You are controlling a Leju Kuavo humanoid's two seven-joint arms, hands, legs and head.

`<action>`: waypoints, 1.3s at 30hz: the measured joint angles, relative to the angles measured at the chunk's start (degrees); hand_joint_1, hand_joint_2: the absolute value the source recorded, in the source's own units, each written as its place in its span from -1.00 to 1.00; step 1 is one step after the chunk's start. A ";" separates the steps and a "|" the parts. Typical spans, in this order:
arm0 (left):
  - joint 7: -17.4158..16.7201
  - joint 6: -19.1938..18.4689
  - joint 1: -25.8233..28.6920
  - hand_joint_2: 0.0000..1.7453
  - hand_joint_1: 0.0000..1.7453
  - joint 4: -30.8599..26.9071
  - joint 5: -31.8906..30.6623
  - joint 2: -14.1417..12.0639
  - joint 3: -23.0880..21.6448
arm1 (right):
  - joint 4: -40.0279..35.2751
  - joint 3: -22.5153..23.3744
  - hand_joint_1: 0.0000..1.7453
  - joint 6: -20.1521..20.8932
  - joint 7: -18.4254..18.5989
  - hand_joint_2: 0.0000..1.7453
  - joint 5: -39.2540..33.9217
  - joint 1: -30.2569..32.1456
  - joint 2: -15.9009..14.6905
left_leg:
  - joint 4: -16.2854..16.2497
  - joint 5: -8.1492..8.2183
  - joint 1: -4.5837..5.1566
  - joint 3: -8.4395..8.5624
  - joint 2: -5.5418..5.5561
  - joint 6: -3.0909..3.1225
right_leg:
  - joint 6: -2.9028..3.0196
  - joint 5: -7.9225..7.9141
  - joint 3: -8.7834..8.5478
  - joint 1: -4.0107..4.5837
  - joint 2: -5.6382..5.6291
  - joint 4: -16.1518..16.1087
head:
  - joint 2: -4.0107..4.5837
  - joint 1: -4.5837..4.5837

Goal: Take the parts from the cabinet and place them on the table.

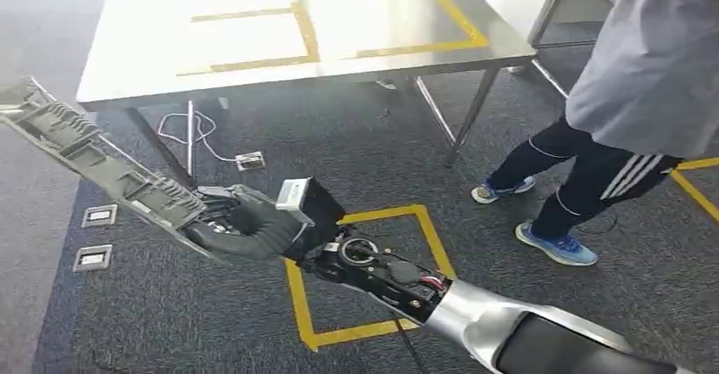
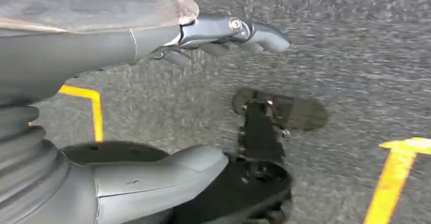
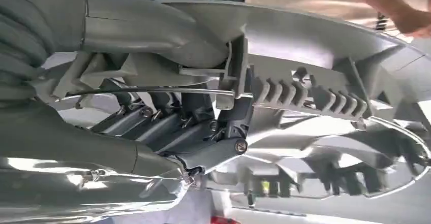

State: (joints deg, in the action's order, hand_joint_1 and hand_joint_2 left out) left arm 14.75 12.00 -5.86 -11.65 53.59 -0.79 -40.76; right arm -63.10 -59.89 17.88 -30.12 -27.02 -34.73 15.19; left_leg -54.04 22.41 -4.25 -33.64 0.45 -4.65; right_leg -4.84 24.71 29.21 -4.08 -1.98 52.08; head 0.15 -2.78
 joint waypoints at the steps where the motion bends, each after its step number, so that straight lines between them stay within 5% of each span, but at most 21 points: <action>1: -0.11 0.00 0.11 1.00 -1.00 0.00 0.00 0.33 -0.02 | 0.00 0.04 1.00 -0.02 0.07 1.00 0.00 0.08 0.00 | -0.25 0.06 -0.28 0.06 -0.12 -0.10 | -0.82 0.68 -0.24 -0.04 0.14 0.47 | 0.00 0.00; 4: -0.11 0.11 0.10 1.00 -1.00 0.00 0.15 0.42 -0.09 | -0.09 0.13 1.00 -0.04 0.18 1.00 0.00 0.05 0.00 | -0.23 -0.17 -0.46 -0.15 0.13 0.18 | -3.21 2.17 -0.36 0.32 0.26 -0.05 | 0.00 1.21; 5: -0.09 0.11 0.04 1.00 -1.00 0.00 0.15 0.48 -0.15 | -0.31 0.20 1.00 -0.09 0.18 1.00 0.00 0.05 0.00 | -0.23 -0.14 -0.34 -0.17 0.27 0.37 | -3.08 2.08 -0.51 0.37 0.26 -0.24 | 0.00 1.33; 6: -0.09 0.09 0.04 1.00 -1.00 0.00 0.15 0.48 -0.22 | -0.39 0.33 1.00 -0.22 0.18 1.00 0.00 0.03 0.00 | -0.24 -0.03 -0.14 -0.17 0.37 0.76 | -1.97 1.42 -0.67 0.45 0.29 -0.49 | 0.00 1.59; 8: -0.09 0.09 0.05 1.00 -1.00 0.00 0.22 0.48 -0.31 | -0.46 0.55 1.00 -0.57 0.13 1.00 -0.18 0.06 0.00 | -0.36 0.06 0.62 -0.18 0.55 1.25 | 3.17 -0.77 -0.72 0.78 0.36 -1.29 | 0.00 1.99; 9: -0.09 0.09 0.06 1.00 -1.00 0.00 0.33 0.46 -0.33 | -0.46 0.59 1.00 -0.70 0.13 1.00 -0.24 0.07 0.00 | -0.29 0.08 0.90 -0.14 0.56 1.45 | 3.27 -0.53 -0.80 0.69 0.38 -1.33 | 0.00 1.99; 11: -0.02 0.09 0.07 1.00 -1.00 0.00 0.44 0.22 -0.33 | -0.46 0.79 1.00 -1.29 0.13 1.00 -0.24 0.06 0.00 | -0.36 0.16 1.05 -0.17 0.56 1.60 | 1.35 -0.66 -0.84 0.52 0.49 -1.50 | 0.00 1.99; 15: 0.18 0.09 0.07 1.00 -1.00 0.00 0.50 0.09 -0.33 | -0.46 1.14 1.00 -2.30 0.13 1.00 -0.24 0.05 0.00 | -0.36 0.21 1.25 -0.15 0.54 1.67 | -0.61 -0.45 -0.79 0.40 0.49 -1.54 | 0.00 1.99; 39: 0.68 -0.17 0.10 1.00 -1.00 0.00 0.57 0.09 -0.39 | 0.81 4.00 1.00 -8.15 -1.07 1.00 0.87 -0.28 0.04 | 0.37 -0.02 1.08 0.36 0.50 1.45 | -0.28 -0.07 -0.27 0.61 0.42 -0.58 | 0.00 1.99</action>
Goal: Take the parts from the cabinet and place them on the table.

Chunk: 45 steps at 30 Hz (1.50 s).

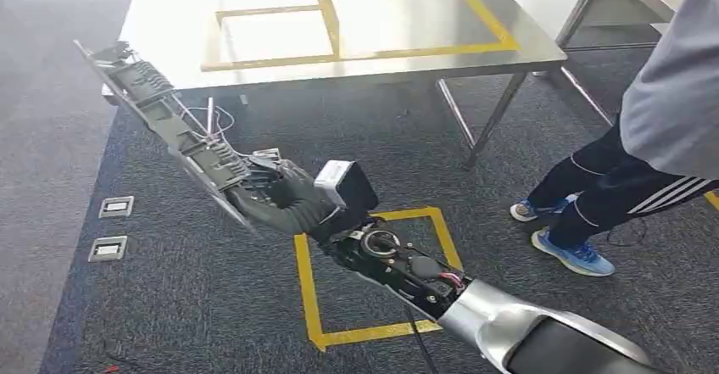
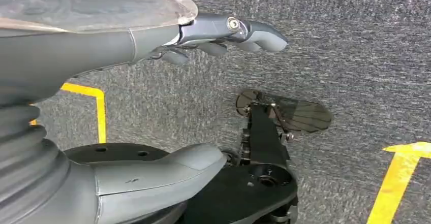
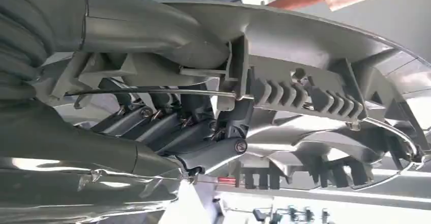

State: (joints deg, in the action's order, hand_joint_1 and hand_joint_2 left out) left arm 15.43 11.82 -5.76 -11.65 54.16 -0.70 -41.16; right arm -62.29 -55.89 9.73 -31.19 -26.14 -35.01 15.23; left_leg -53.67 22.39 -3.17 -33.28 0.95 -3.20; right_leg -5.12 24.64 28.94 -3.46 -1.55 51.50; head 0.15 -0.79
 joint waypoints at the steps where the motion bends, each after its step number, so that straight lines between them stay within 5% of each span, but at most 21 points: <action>1: -0.04 -0.02 -0.01 1.00 -1.00 0.00 -0.04 0.00 -0.02 | 0.07 0.09 1.00 -0.20 -0.07 1.00 0.00 0.00 0.00 | 0.00 0.00 0.00 0.00 0.00 0.00 | 0.00 0.00 0.01 0.00 0.00 0.00 | 0.00 0.00; 6: -0.17 -0.35 -0.10 1.00 -1.00 0.00 -0.42 -0.13 -0.20 | 0.42 1.38 1.00 -1.48 -0.17 1.00 0.00 0.01 0.02 | -0.34 0.38 0.37 -0.13 -0.03 0.26 | -0.24 -0.24 -0.22 -0.28 0.02 -0.96 | 0.00 0.00; 8: -0.13 -0.55 -0.24 1.00 -1.00 -0.04 -0.44 -0.23 -0.48 | 0.65 1.77 1.00 -1.49 -0.42 1.00 0.02 0.21 -0.04 | 1.89 1.49 0.62 1.03 -0.24 2.14 | -1.59 -2.50 -0.65 -0.34 0.10 0.81 | 0.00 -0.13; 11: 0.07 -0.68 -0.19 1.00 -1.00 -0.04 -0.15 -0.35 -0.63 | 1.18 2.05 1.00 -0.85 -0.65 1.00 0.41 -0.23 0.11 | 3.84 0.76 0.17 3.87 -0.22 3.18 | 0.26 1.45 3.88 0.03 0.87 7.64 | 0.00 0.52; 14: 0.04 -0.83 -0.09 1.00 -1.00 -0.04 0.41 -0.48 -0.85 | 1.70 2.14 1.00 -0.13 -1.33 1.00 0.55 -0.03 0.13 | 3.67 1.47 0.23 4.83 -0.50 2.67 | 0.35 5.15 11.51 0.28 0.90 20.06 | 0.00 0.55; 16: -0.22 -0.48 0.04 1.00 -1.00 -0.04 0.83 -0.50 -0.96 | 2.23 2.14 1.00 0.17 -1.38 1.00 0.55 0.16 0.13 | 3.38 2.46 -0.35 6.02 -0.25 1.76 | 0.26 1.61 10.51 0.02 1.13 15.93 | 0.00 0.55; 18: -0.39 -0.33 0.29 1.00 -1.00 -0.04 0.96 -0.48 -0.98 | 2.77 2.21 1.00 0.24 -1.40 1.00 0.52 0.12 0.13 | 2.22 4.01 -1.24 7.18 -0.02 0.05 | -1.17 -4.15 6.08 -0.62 1.60 4.94 | 0.00 0.55; 19: -0.42 -0.28 0.40 1.00 -1.00 0.00 0.96 -0.77 -0.98 | 2.93 2.23 1.00 0.33 -1.46 1.00 0.52 0.06 0.13 | 1.68 4.84 -1.20 7.30 -0.07 -0.74 | -1.92 -3.69 5.65 -0.56 1.43 3.47 | 0.00 0.57; 20: -0.39 -0.17 0.18 1.00 -1.00 0.00 0.98 -0.90 -1.01 | 3.12 2.23 1.00 0.35 -1.59 1.00 0.52 -0.07 0.20 | 1.05 5.12 -1.11 6.87 -0.02 -1.29 | 0.03 -0.73 6.30 -0.16 1.23 3.31 | 0.00 0.57; 23: -0.42 -0.17 0.13 1.00 -1.00 0.00 0.98 -0.83 -1.05 | 3.43 2.34 1.00 0.39 -1.62 1.00 0.52 0.18 0.61 | 1.02 4.94 -1.31 7.38 -0.26 -2.28 | 2.49 -1.03 5.61 0.05 0.90 4.56 | 0.00 0.04; 26: -0.39 -0.17 -0.17 1.00 -1.00 -0.02 0.98 -0.74 -1.07 | 3.93 2.71 1.00 0.31 -1.59 1.00 0.50 0.15 0.83 | -11.95 1.32 -1.35 -1.05 -0.89 -2.02 | 3.88 0.01 3.01 0.56 0.78 3.35 | 0.00 -0.52; 30: -0.39 -0.17 -0.17 1.00 -1.00 -0.02 0.98 -0.74 -1.07 | 3.93 2.71 1.00 0.31 -1.60 1.00 0.50 0.14 0.83 | -12.84 1.45 -1.28 -1.72 -0.88 -1.95 | 3.94 0.09 2.83 0.61 0.77 3.25 | 0.00 -0.52; 31: -0.39 -0.17 -0.14 1.00 -1.00 -0.02 0.98 -0.74 -1.07 | 4.02 2.71 1.00 0.31 -1.64 1.00 0.50 0.15 0.83 | -15.95 2.60 -0.90 -4.13 -0.89 -1.66 | 4.11 0.43 1.99 0.82 0.75 2.71 | 0.00 -0.68; 32: -0.42 -0.17 0.56 1.00 -1.00 -0.02 1.00 -0.83 -1.11 | 5.05 2.69 1.00 0.33 -1.60 1.00 0.50 0.44 0.83 | -16.05 11.90 0.98 -10.54 -0.82 0.38 | 4.83 3.33 -4.53 2.16 -0.04 0.13 | 0.00 -0.74; 34: -0.42 -0.17 0.75 1.00 -1.00 -0.02 0.98 -0.96 -1.31 | 5.33 2.69 1.00 0.33 -1.55 1.00 0.50 0.40 0.83 | -8.01 6.34 1.81 -10.22 -0.77 1.86 | 4.91 5.39 -7.54 2.66 -0.16 -0.28 | 0.00 -0.81; 35: -0.42 -0.15 1.01 1.00 -1.00 0.04 1.00 -1.12 -1.40 | 5.60 2.71 1.00 0.33 -1.57 1.00 0.50 0.36 0.79 | -2.51 -3.67 2.36 -9.83 -0.78 2.92 | 4.91 6.60 -7.36 2.66 -0.08 -0.59 | 0.00 -0.79; 36: -0.42 -0.15 1.25 1.00 -1.00 0.07 1.00 -1.16 -1.42 | 5.73 2.67 1.00 0.35 -1.55 1.00 0.50 0.28 0.87 | 1.48 -8.53 3.22 -10.11 -0.73 3.12 | 4.67 7.80 -9.55 3.18 -0.68 0.08 | 0.00 -0.83; 38: -0.42 -0.15 1.28 1.00 -1.00 0.07 1.00 -1.05 -1.44 | 5.70 2.78 1.00 0.35 -1.66 1.00 0.50 0.26 1.42 | 1.11 -7.69 3.17 -8.72 -0.49 3.56 | 4.50 9.54 -12.07 3.55 -0.98 -1.26 | 0.00 -0.90; 40: -0.39 -0.15 0.75 1.00 -1.00 0.04 1.03 -0.83 -1.46 | 5.70 2.75 1.00 0.33 -1.53 1.00 0.44 -0.17 1.77 | 0.53 -6.56 3.07 -7.07 -0.35 3.86 | 3.94 6.56 -9.37 3.59 -0.85 5.65 | 0.00 -0.81; 42: -0.39 -0.15 0.48 1.00 -1.00 0.04 1.00 -0.79 -1.44 | 5.68 2.78 1.00 0.42 -1.64 1.00 0.44 -0.34 1.88 | 0.13 -4.81 3.25 -5.52 -0.27 4.74 | 3.43 4.48 -1.97 3.53 0.86 17.44 | 0.00 -0.64; 45: -0.39 -0.15 0.46 1.00 -1.00 0.04 1.00 -0.90 -1.46 | 5.75 2.75 1.00 0.39 -1.68 1.00 0.44 -0.06 1.95 | 0.11 -1.57 3.63 -1.73 -0.20 5.22 | 3.47 14.03 5.86 3.61 1.12 22.61 | 0.00 -0.55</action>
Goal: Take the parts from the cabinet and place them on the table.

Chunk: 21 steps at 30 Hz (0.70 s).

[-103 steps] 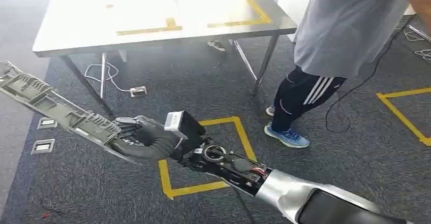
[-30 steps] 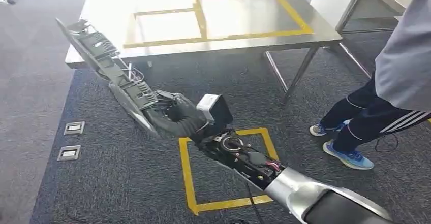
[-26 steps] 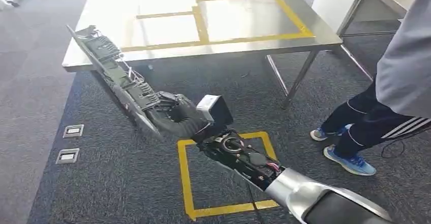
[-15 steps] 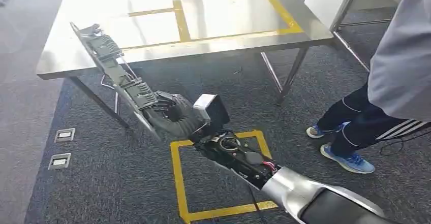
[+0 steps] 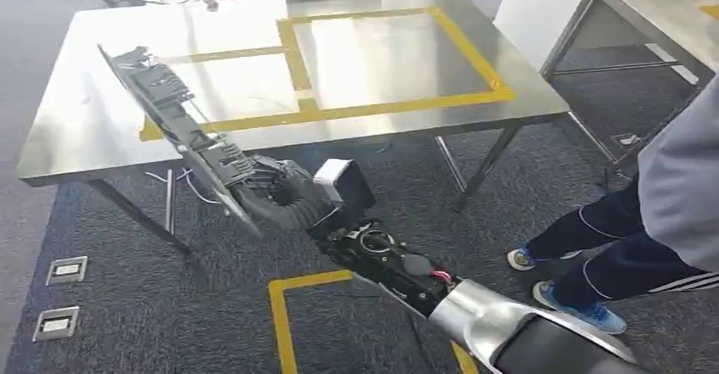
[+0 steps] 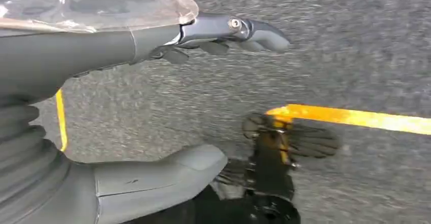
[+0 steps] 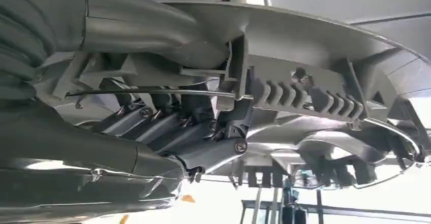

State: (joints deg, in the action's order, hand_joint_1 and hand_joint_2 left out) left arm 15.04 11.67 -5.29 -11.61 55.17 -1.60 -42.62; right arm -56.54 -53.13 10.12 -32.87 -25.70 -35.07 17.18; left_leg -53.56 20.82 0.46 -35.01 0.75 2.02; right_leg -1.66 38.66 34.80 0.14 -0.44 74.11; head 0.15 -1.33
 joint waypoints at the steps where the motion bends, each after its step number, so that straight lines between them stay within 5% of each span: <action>1: -0.02 0.00 0.12 1.00 -1.00 0.00 0.00 0.00 0.00 | 0.09 0.00 1.00 0.00 0.04 1.00 0.00 0.09 0.00 | 0.01 1.26 0.13 1.70 0.18 -0.04 | 0.21 3.70 1.45 0.10 0.01 -1.32 | 0.00 0.00; 2: -0.02 0.00 0.28 1.00 -1.00 0.00 0.02 0.00 0.00 | 0.20 0.00 1.00 0.00 0.04 1.00 0.00 0.10 0.00 | 0.03 2.36 0.31 3.24 0.28 -0.08 | 0.46 5.40 2.34 0.34 0.01 -3.54 | 0.00 0.02; 3: -0.02 0.00 0.47 1.00 -1.00 0.00 0.02 0.00 0.00 | 0.20 0.02 1.00 0.00 0.04 1.00 0.00 0.10 0.00 | 0.07 3.58 0.50 4.84 0.38 -0.08 | 0.94 4.49 2.90 0.56 0.00 -6.98 | 0.00 0.07; 4: -0.02 0.00 0.56 1.00 -1.00 0.00 0.02 0.02 0.00 | 0.20 0.02 1.00 0.00 0.02 1.00 0.00 0.10 0.00 | 0.15 4.75 0.78 6.41 0.43 -0.08 | 1.71 -0.29 3.25 0.96 0.00 -11.31 | 0.00 0.07; 6: -0.02 0.00 0.75 1.00 -1.00 0.00 0.00 0.57 -0.02 | 0.41 0.02 1.00 0.00 -0.02 1.00 0.00 0.26 -0.17 | 0.15 6.76 1.08 8.72 0.60 -0.12 | 3.29 -19.37 3.99 2.32 -0.44 -20.47 | 0.00 -0.08; 7: -0.02 0.00 0.63 1.00 -1.00 0.00 0.00 0.48 -0.02 | 0.46 0.02 1.00 0.02 -0.06 1.00 0.02 0.40 -0.22 | 0.69 7.90 1.14 9.62 1.05 -0.52 | 3.72 -20.28 3.09 2.44 -1.56 -20.94 | 0.00 0.24; 8: -0.02 0.00 0.56 1.00 -1.00 0.00 0.02 0.50 0.00 | 0.46 0.11 1.00 0.00 -0.11 1.00 0.00 0.49 -0.24 | 1.13 8.63 1.24 11.28 1.15 -0.32 | 3.98 -19.78 1.78 2.23 -1.40 -20.98 | 0.00 0.00; 9: -0.02 0.00 0.55 1.00 -1.00 0.00 0.02 0.50 -0.02 | 0.46 0.09 1.00 0.00 0.00 1.00 0.00 0.35 -0.11 | -0.70 7.74 1.26 11.02 1.13 -0.43 | 4.01 -19.09 0.92 2.23 -1.15 -21.23 | 0.00 0.04; 10: -0.02 0.00 0.32 1.00 -1.00 0.00 0.02 0.05 0.00 | 0.41 0.09 1.00 -0.02 0.07 1.00 0.00 0.08 0.17 | -4.00 6.48 1.71 9.46 1.19 -0.92 | 4.10 -18.71 -0.34 1.66 -1.15 -21.33 | 0.00 0.04; 12: 0.02 0.00 0.09 1.00 -1.00 -0.02 0.00 0.17 -0.02 | 0.42 0.15 1.00 -0.04 0.00 1.00 0.00 -0.05 0.35 | -14.80 3.07 1.18 2.35 0.31 -2.14 | 4.09 -17.24 -2.10 1.21 -1.00 -21.79 | 0.00 0.15; 13: 0.02 0.00 -0.06 1.00 -1.00 -0.02 0.00 0.22 -0.02 | 0.42 0.13 1.00 -0.04 -0.07 1.00 0.00 -0.07 0.41 | -18.34 4.18 0.70 -0.90 0.24 -2.76 | 3.99 -16.31 -3.07 0.96 -0.97 -21.89 | 0.00 0.11; 15: 0.02 0.00 0.04 1.00 -1.00 -0.02 0.00 0.22 -0.02 | 0.44 0.11 1.00 -0.02 -0.11 1.00 0.00 -0.01 0.44 | -20.27 11.42 -0.14 -4.91 0.00 -3.61 | 3.63 -14.17 -5.43 0.26 -1.02 -21.99 | 0.00 0.13; 17: 0.02 0.00 0.18 1.00 -1.00 -0.02 0.02 0.15 -0.02 | 0.46 0.11 1.00 -0.02 0.00 1.00 0.00 0.16 0.44 | -17.51 17.52 -0.98 -6.58 -0.25 -4.67 | 2.97 -11.89 -8.16 -0.60 -1.30 -22.00 | 0.00 0.11; 18: 0.00 0.00 0.32 1.00 -1.00 0.00 0.02 0.04 -0.02 | 0.50 0.11 1.00 -0.02 0.04 1.00 0.00 0.23 0.44 | -14.28 17.75 -1.48 -6.76 -0.38 -5.30 | 2.47 -10.59 -9.66 -1.07 -1.44 -22.00 | 0.00 0.11; 19: 0.00 0.00 0.43 1.00 -1.00 0.00 0.02 0.00 -0.02 | 0.61 0.11 1.00 -0.02 0.02 1.00 0.00 0.24 0.44 | -10.38 14.99 -1.97 -6.73 -0.54 -5.89 | 2.03 -9.33 -11.11 -1.48 -1.51 -21.98 | 0.00 0.09; 20: 0.00 0.00 0.58 1.00 -1.00 0.00 0.02 -0.05 -0.02 | 0.72 0.11 1.00 -0.02 0.00 1.00 0.00 0.24 0.44 | -5.66 7.43 -2.53 -6.71 -0.96 -6.51 | 1.48 -7.93 -12.56 -1.74 -1.49 -21.97 | 0.00 -0.04; 21: -0.02 0.00 1.08 1.00 -1.00 0.00 0.02 0.15 -0.02 | 0.85 0.11 1.00 -0.02 -0.04 1.00 0.00 0.29 0.28 | -0.19 -3.66 -2.92 -6.95 -1.80 -6.73 | 0.87 -6.38 -13.34 -1.39 -1.49 -21.43 | 0.00 -0.24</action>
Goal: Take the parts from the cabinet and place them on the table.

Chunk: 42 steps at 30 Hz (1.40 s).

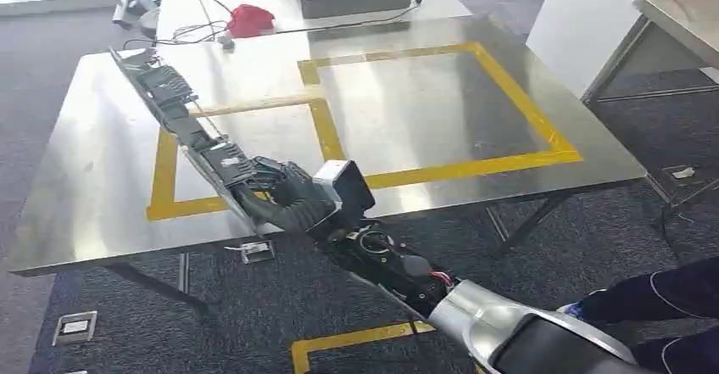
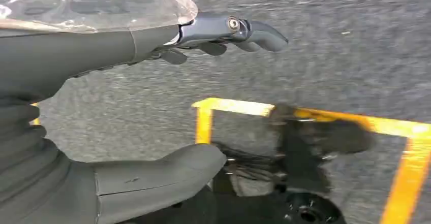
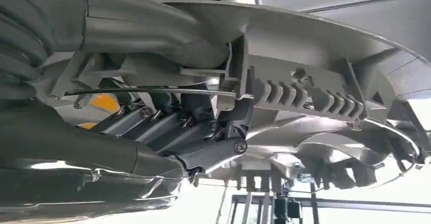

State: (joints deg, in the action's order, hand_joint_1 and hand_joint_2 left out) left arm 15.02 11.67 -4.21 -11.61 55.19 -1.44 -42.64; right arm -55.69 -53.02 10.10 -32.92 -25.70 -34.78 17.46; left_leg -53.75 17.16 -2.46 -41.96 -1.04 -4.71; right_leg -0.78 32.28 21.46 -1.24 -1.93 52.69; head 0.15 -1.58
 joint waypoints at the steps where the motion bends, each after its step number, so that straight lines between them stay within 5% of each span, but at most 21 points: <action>1: -0.02 0.00 -0.27 1.00 -1.00 0.00 0.00 -0.05 0.00 | 0.02 -0.04 1.00 0.00 -0.04 1.00 0.00 0.11 0.02 | -1.04 -1.38 0.32 0.39 -0.67 0.89 | -0.32 1.38 -0.51 0.04 -0.03 0.15 | 0.00 -0.22; 3: 0.00 0.00 -0.51 1.00 -1.00 -0.02 -0.02 0.02 0.00 | 0.02 0.11 1.00 -0.07 0.00 1.00 0.00 0.09 0.22 | -2.99 0.85 0.34 0.42 0.12 2.56 | -1.33 2.08 -1.82 0.00 0.31 -0.19 | 0.00 -0.02; 6: -0.24 0.00 -0.87 1.00 -1.00 -0.02 -0.90 0.02 -0.06 | -0.22 0.15 1.00 -0.13 -0.50 1.00 0.00 -0.24 0.48 | -2.96 2.79 0.46 2.03 0.29 3.91 | -1.90 -1.60 4.66 -0.25 1.19 11.88 | 0.00 0.61; 8: -0.72 0.24 -0.88 1.00 -1.00 -0.02 -1.82 -0.07 -0.39 | -0.46 0.42 1.00 -0.65 -1.70 1.00 0.00 0.26 0.46 | -2.60 4.20 0.63 3.85 0.47 4.29 | -2.15 2.48 9.73 0.00 1.45 18.55 | 0.00 0.81; 10: -1.01 0.33 -0.51 1.00 -1.00 -0.02 -2.17 -0.07 -0.94 | -0.79 0.96 1.00 -1.27 -2.91 1.00 -0.26 1.18 0.20 | -2.08 5.85 0.99 6.59 0.85 4.57 | -1.88 9.76 12.70 0.30 1.50 19.79 | 0.00 0.88; 11: -1.01 0.33 -0.31 1.00 -1.00 -0.02 -2.21 -0.07 -1.03 | -0.79 1.16 1.00 -1.44 -3.19 1.00 -0.28 1.38 0.00 | -1.88 6.54 1.19 7.77 1.04 4.66 | -1.49 10.57 13.33 0.46 1.50 18.49 | 0.00 0.92; 12: -1.03 0.33 -0.19 1.00 -1.00 -0.02 -2.21 -0.05 -1.05 | -0.99 1.42 1.00 -1.60 -3.32 1.00 -0.31 1.55 -0.13 | -1.71 7.20 1.45 8.87 1.20 4.65 | -0.96 9.35 13.48 0.84 1.51 15.74 | 0.00 0.90; 13: -1.07 0.33 -0.08 1.00 -1.00 -0.02 -2.21 -0.05 -1.09 | -1.24 1.61 1.00 -1.64 -3.34 1.00 -0.33 1.64 -0.26 | -1.55 7.86 1.70 9.86 1.25 4.68 | -0.11 5.94 13.40 1.17 1.52 11.83 | 0.00 0.94; 14: -1.11 0.33 -0.07 1.00 -1.00 -0.02 -2.21 -0.02 -1.22 | -1.53 1.79 1.00 -1.64 -3.37 1.00 -0.33 1.67 -0.28 | -1.29 8.34 1.96 10.70 1.25 4.70 | 0.96 0.45 13.29 1.70 1.53 7.32 | 0.00 0.96; 15: -1.16 0.33 0.17 1.00 -1.00 -0.02 -2.21 0.57 -1.47 | -1.66 1.94 1.00 -1.62 -3.39 1.00 -0.33 1.70 -0.41 | -1.00 8.69 1.80 10.97 1.16 4.65 | 2.45 -7.71 13.71 2.59 1.66 2.80 | 0.00 0.84; 16: -1.16 0.33 -0.13 1.00 -1.00 -0.02 -2.19 0.19 -1.53 | -1.90 2.16 1.00 -1.57 -3.52 1.00 -0.33 1.75 -0.46 | -0.81 8.87 1.83 11.41 1.35 4.42 | 2.40 -9.11 13.69 2.61 1.29 2.04 | 0.00 0.46; 18: -1.18 0.33 -0.44 1.00 -1.00 -0.02 -2.12 0.17 -1.64 | -2.36 2.32 1.00 -1.60 -3.54 1.00 -0.33 1.79 -0.55 | -0.40 9.05 1.80 11.81 1.44 3.97 | 2.53 -9.10 12.87 2.98 1.26 1.27 | 0.00 0.79; 19: -1.22 0.31 -0.15 1.00 -1.00 0.07 -2.10 -0.16 -1.73 | -2.43 2.38 1.00 -1.71 -3.52 1.00 -0.33 1.93 -0.57 | -0.40 9.11 2.15 11.55 1.54 4.27 | 0.86 -9.93 12.37 2.56 1.16 1.43 | 0.00 0.83; 20: -1.27 0.22 -0.13 1.00 -1.00 0.07 -2.03 0.13 -1.86 | -2.45 2.56 1.00 -1.77 -3.58 1.00 -0.37 1.91 -0.63 | -0.30 8.90 2.08 11.20 1.51 4.48 | 0.12 -10.08 12.54 2.52 0.94 1.44 | 0.00 0.46; 27: -2.80 0.28 -0.08 1.00 -1.00 0.11 -1.81 -0.33 -2.51 | -2.36 3.12 1.00 -1.84 -3.93 1.00 -0.68 2.73 -1.42 | -0.31 9.01 2.35 11.36 1.54 4.59 | 0.14 -9.35 12.76 2.00 0.36 1.28 | 0.00 0.26; 33: -2.82 0.42 0.32 1.00 -1.00 0.17 -2.82 -0.50 -3.04 | -2.14 3.72 1.00 -2.51 -3.87 1.00 -0.68 4.05 -2.82 | 0.65 9.44 2.64 12.48 1.43 5.62 | 0.08 -9.31 11.90 2.01 0.33 1.04 | 0.00 0.24; 34: -2.82 0.41 0.02 1.00 -1.00 0.13 -2.89 -0.20 -3.30 | -2.73 3.80 1.00 -2.54 -3.87 1.00 -0.68 4.03 -2.80 | 1.95 8.80 1.93 13.10 1.34 5.59 | -0.05 -9.25 11.89 2.50 0.36 1.09 | 0.00 0.24; 35: -2.82 0.42 -0.17 1.00 -1.00 0.13 -3.02 -0.18 -3.45 | -3.08 3.87 1.00 -2.56 -3.91 1.00 -0.68 3.89 -2.80 | 2.65 8.47 1.85 13.69 1.09 5.49 | -0.42 -8.26 12.39 2.29 0.76 2.26 | 0.00 0.26; 39: -2.82 0.33 -0.82 1.00 -1.00 0.13 -2.93 -0.26 -3.87 | -4.09 3.87 1.00 -2.82 -3.85 1.00 -0.68 3.10 -2.77 | 2.55 8.32 1.62 13.93 0.89 5.73 | -1.93 -0.67 19.73 1.10 1.33 19.68 | 0.00 0.44; 40: -2.82 0.33 -0.88 1.00 -1.00 0.13 -2.78 -0.26 -3.93 | -4.15 3.87 1.00 -2.82 -3.76 1.00 -0.66 3.10 -2.77 | 2.33 8.45 1.52 13.95 0.90 5.55 | -2.19 -1.19 20.20 0.81 1.43 20.52 | 0.00 0.44; 42: -2.82 0.33 -0.92 1.00 -1.00 0.13 -2.58 -0.24 -4.07 | -4.42 3.87 1.00 -3.02 -3.50 1.00 -0.66 3.07 -2.77 | 1.70 8.96 1.12 14.14 1.00 4.94 | -2.72 -5.82 16.67 0.28 1.64 13.44 | 0.00 0.46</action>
State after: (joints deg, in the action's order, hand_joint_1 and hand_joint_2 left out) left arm 12.20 12.00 -5.13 -11.47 52.61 -1.68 -46.71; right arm -60.11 -49.16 7.08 -36.41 -26.36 -31.70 14.69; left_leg -52.05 26.12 -1.34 -27.82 -0.05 0.23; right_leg -3.50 26.46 38.13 -0.96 -0.29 66.13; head 0.15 -1.12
